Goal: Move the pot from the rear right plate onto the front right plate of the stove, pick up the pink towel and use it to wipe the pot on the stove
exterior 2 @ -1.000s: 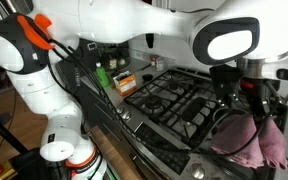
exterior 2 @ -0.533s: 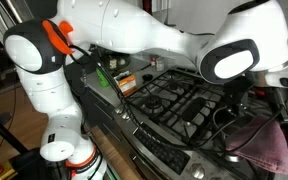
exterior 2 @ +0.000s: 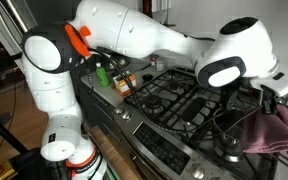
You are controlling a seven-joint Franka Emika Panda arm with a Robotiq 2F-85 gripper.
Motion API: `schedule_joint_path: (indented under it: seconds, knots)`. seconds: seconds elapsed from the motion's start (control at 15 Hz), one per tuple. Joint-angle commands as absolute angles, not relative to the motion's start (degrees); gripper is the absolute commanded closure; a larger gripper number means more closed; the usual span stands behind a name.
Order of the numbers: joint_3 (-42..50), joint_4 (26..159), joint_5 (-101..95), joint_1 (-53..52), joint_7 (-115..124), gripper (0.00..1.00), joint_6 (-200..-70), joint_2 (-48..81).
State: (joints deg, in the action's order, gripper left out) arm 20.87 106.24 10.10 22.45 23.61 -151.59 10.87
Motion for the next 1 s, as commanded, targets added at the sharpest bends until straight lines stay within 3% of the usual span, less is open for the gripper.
schedule_joint_path:
  seconds: [0.0, 0.53, 0.93]
  knots:
    - [18.4, 107.5, 19.7, 22.6, 21.5, 0.96, -152.0, 9.7]
    - [15.4, 107.5, 33.2, 23.0, 14.4, 0.96, -147.0, 7.9]
    - [16.8, 107.0, 31.5, 22.6, 10.5, 0.96, -131.8, 5.0]
